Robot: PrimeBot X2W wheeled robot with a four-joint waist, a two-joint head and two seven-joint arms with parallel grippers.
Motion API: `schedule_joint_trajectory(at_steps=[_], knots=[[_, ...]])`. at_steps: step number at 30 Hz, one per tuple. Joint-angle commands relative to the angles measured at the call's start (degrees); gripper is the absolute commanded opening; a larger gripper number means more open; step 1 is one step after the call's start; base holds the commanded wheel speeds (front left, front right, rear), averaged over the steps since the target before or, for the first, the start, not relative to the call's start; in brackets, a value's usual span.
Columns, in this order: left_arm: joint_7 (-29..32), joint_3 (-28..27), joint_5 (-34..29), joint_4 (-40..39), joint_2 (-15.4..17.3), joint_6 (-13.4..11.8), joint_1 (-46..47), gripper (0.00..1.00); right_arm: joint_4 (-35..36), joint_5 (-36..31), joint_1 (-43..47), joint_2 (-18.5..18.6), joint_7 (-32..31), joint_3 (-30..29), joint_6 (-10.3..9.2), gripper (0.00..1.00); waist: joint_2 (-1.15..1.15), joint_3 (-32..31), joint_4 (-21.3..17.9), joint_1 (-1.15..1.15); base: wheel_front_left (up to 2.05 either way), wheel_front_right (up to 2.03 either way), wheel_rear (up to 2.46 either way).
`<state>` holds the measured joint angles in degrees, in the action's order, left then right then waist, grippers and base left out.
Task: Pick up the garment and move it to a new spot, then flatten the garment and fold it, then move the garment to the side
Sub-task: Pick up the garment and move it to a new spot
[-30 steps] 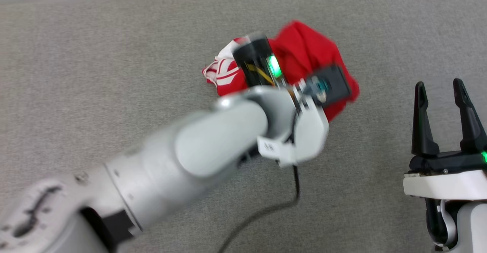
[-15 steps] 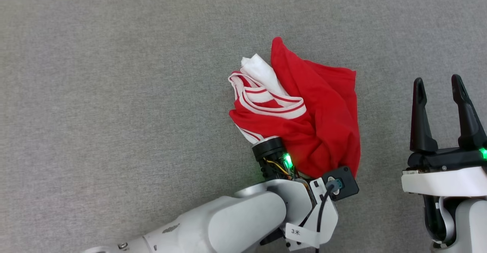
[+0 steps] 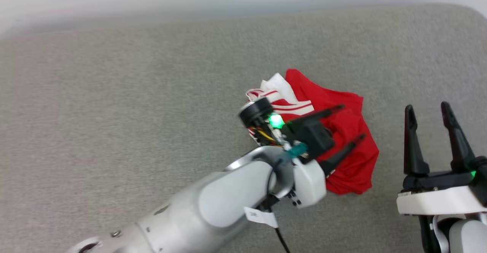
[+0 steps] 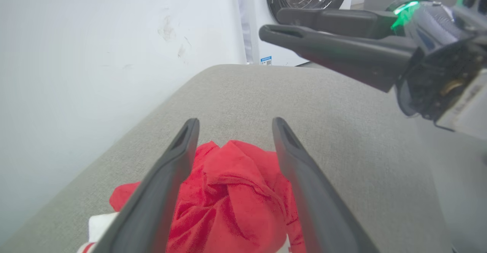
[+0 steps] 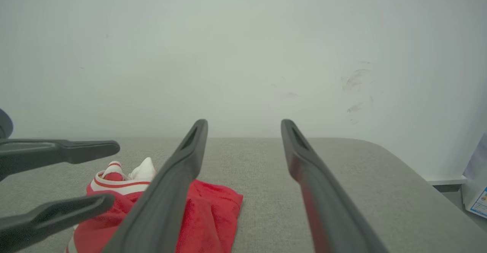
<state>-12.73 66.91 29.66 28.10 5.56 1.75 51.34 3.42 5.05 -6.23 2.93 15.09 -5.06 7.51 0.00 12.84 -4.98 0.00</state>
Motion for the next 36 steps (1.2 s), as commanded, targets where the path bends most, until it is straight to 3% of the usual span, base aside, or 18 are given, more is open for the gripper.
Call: schedule_joint_trajectory(at_steps=[1, 11, 21, 28, 36], knots=[[-0.79, -0.92, -0.09, -0.22, 0.83, -1.19, -1.1, 1.0, -0.2, -0.1, 0.71, -0.09, 0.12, 0.17, -0.04, 1.0, 0.0, -1.87, 1.59, 0.0, 0.0, 0.0, 0.0], [-2.46, -15.0, -1.88, -8.73, 8.41, -12.32, -11.84, 1.0, -1.65, -0.05, 3.68, -0.08, 0.12, 1.43, -0.04, 1.0, 0.0, -6.07, 4.61, 0.0, 0.0, 0.0, 0.0], [-2.48, -33.41, -7.79, -18.9, 13.35, -19.08, -30.25, 1.0, -4.12, 1.21, 6.42, -0.1, 0.12, 2.71, -0.04, 1.0, 0.0, -10.66, 6.24, 0.0, 0.0, 0.0, 0.0], [-2.48, -44.57, -11.24, -22.13, 12.12, -18.96, -42.95, 1.0, -5.07, 2.99, 7.78, -0.09, 0.12, 3.5, -0.04, 1.0, 0.0, -12.14, 6.41, 0.0, 0.0, 0.0, 0.0], [-2.49, -52.94, -15.82, -23.36, 7.86, -15.95, -51.21, 1.0, -6.2, 2.91, 10.17, -0.09, 0.12, 3.68, -0.04, 1.0, 0.0, -13.17, 6.79, 0.0, 0.0, 0.0, 0.0]])
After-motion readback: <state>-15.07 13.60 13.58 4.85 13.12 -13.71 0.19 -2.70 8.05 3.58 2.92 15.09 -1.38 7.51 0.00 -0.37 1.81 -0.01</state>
